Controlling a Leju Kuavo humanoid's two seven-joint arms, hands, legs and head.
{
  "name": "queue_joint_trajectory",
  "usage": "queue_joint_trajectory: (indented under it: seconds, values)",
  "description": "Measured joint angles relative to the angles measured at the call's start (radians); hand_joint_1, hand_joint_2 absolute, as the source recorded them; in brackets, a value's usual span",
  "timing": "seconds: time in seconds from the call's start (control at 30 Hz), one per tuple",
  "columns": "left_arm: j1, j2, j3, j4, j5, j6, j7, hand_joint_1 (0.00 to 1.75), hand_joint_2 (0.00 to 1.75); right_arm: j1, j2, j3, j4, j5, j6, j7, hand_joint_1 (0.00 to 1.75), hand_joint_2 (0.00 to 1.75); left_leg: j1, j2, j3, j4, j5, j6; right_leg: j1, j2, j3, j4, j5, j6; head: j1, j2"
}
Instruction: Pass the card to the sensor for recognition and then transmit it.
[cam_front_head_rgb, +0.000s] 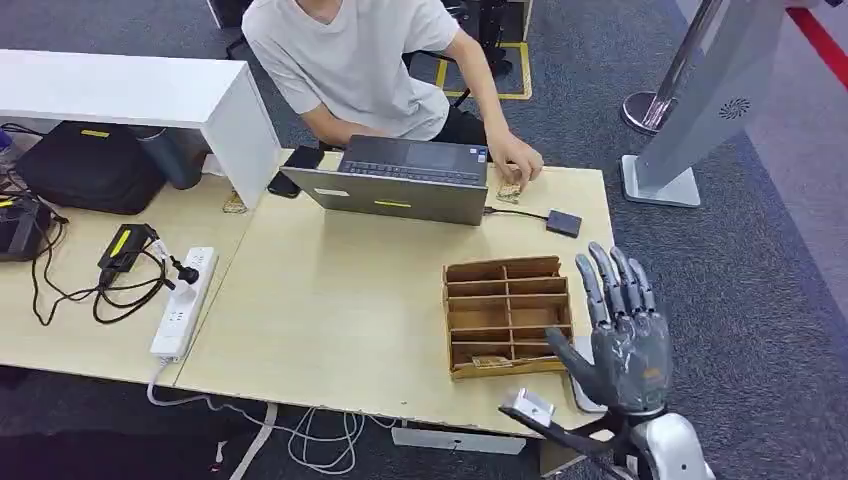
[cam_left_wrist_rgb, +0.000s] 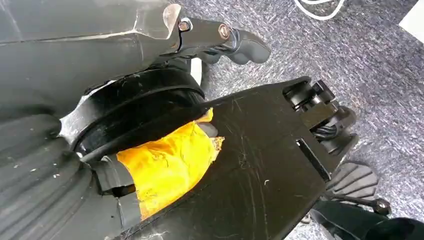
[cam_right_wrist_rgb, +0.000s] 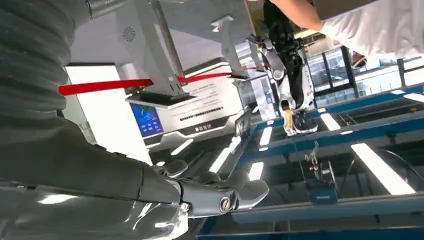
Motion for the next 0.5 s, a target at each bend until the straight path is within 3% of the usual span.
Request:
queue_joint_trajectory:
  seconds: [0.23, 0.5]
  values:
    - [0.0, 0.0, 0.003, 0.0, 0.016, 0.003, 0.003, 0.0, 1.75, 0.161, -0.039, -0.03, -0.126, 0.034, -0.027, -0.006, 0.0, 1.75, 0.0, 0.001, 0.001, 0.0, -0.001, -0.001, 0.001, 0.001, 0.0, 0.0, 0.0, 0.0, 0.0, 0.0]
    - [0.0, 0.0, 0.003, 0.0, 0.015, 0.003, 0.013, 0.0, 1.75, 0.177, -0.039, -0.029, -0.076, 0.052, -0.023, 0.003, 0.0, 1.75, 0.0, 0.001, 0.001, 0.0, 0.0, -0.001, 0.001, 0.001, 0.001, 0.0, 0.0, -0.001, 0.0, 0.0]
